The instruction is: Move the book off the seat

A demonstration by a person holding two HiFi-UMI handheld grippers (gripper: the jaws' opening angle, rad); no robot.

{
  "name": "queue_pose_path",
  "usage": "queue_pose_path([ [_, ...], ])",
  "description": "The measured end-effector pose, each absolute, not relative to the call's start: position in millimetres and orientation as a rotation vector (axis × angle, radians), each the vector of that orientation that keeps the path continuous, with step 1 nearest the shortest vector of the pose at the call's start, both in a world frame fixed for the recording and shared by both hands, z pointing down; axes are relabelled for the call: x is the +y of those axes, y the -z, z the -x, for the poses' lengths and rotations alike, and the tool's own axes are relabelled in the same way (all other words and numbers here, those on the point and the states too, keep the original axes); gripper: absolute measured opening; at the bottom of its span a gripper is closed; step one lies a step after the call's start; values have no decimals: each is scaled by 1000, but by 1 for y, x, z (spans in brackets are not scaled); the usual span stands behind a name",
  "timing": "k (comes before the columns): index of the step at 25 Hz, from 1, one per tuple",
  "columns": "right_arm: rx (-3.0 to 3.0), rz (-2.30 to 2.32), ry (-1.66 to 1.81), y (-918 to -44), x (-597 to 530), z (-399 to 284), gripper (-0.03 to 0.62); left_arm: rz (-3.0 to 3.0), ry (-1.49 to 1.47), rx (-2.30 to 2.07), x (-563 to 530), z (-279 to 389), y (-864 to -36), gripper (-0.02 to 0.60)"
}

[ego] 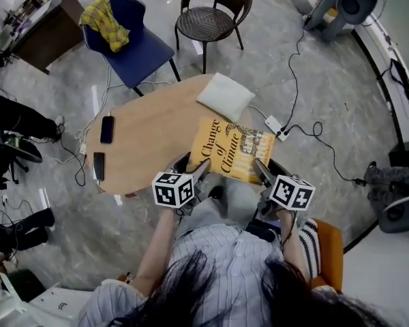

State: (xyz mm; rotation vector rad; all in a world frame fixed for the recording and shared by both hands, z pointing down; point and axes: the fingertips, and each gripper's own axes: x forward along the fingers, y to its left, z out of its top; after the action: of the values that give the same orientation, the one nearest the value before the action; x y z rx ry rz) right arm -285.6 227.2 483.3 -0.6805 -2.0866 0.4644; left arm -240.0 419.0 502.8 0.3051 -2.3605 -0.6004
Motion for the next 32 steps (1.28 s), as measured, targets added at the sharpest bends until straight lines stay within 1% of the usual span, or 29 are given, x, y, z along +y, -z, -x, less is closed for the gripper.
queue_pose_path([
  [13, -1791, 986, -246, -541, 313, 394, 241, 124, 728, -2301, 478, 285, -549, 296],
  [23, -1574, 1160, -86, -625, 374, 426, 241, 357, 762, -2196, 515, 288, -619, 296],
  [32, -1478, 1153, -35, -713, 393, 443, 241, 402, 762, -2146, 530, 302, -700, 296],
])
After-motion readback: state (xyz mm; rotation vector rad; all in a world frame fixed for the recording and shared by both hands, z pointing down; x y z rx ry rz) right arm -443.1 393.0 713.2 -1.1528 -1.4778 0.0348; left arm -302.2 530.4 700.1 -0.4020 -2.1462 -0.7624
